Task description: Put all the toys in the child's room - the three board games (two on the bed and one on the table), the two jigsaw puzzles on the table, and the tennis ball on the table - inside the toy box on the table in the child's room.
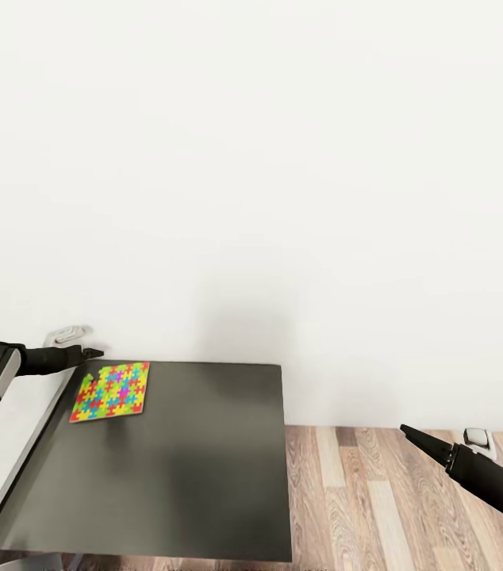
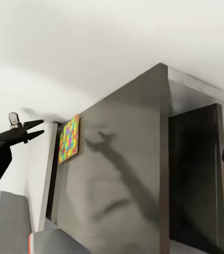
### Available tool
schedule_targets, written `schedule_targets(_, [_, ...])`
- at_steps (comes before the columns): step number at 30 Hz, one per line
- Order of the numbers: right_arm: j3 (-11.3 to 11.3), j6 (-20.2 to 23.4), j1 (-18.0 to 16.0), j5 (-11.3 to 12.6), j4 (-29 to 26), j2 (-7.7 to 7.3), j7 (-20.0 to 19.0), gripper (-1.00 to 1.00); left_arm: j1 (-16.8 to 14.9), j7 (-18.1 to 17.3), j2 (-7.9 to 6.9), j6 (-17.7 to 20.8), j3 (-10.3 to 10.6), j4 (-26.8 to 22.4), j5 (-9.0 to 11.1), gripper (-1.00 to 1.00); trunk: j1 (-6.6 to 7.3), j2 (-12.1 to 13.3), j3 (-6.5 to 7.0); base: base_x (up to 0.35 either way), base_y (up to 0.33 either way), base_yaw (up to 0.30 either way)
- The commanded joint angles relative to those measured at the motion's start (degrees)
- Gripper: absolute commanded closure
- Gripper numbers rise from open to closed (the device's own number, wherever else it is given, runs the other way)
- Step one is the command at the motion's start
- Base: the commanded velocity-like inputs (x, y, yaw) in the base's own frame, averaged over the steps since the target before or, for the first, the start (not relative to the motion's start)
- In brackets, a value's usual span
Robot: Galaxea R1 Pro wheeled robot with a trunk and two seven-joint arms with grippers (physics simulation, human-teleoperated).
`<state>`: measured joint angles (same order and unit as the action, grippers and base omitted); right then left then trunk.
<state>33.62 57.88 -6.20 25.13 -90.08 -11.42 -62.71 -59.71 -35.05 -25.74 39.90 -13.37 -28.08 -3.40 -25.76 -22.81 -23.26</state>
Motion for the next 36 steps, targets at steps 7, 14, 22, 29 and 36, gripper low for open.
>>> schedule_targets(7, [0.05,0.22,-0.04,-0.08,-0.01,-0.01,-0.22,-1.0,-0.05,-0.37,0.07,0.3,-0.35,-0.04,-0.37,-1.0,-0.03,-0.1,-0.75,0.0,0.0,0.0])
schedule_targets(14, [0.05,0.22,-0.04,-0.08,-0.01,-0.01,-0.22,-1.0,-0.04,-0.37,0.06,0.27,-0.38,-0.04,-0.34,-1.0,-0.03,-0.1,-1.4,0.0,0.0,0.0])
schedule_targets(22, [0.05,0.22,-0.04,-0.08,-0.01,-0.01,-0.22,-1.0,-0.05,-0.37,-0.02,0.27,-0.42,-0.04,-0.3,-1.0,-0.03,-0.1,-2.15,0.0,0.0,0.0])
schedule_targets(29, [0.05,0.22,-0.04,-0.08,-0.01,-0.01,-0.22,-1.0,-0.03,-0.37,-0.01,0.2,-0.43,-0.04,-0.31,-1.0,-0.03,-0.1,-2.8,0.0,0.0,0.0])
schedule_targets(36, [0.05,0.22,-0.04,-0.08,-0.01,-0.01,-0.22,-1.0,-0.04,-0.37,0.03,0.18,-0.46,-0.04,-0.29,-1.0,-0.03,-0.1,-3.46,0.0,0.0,0.0])
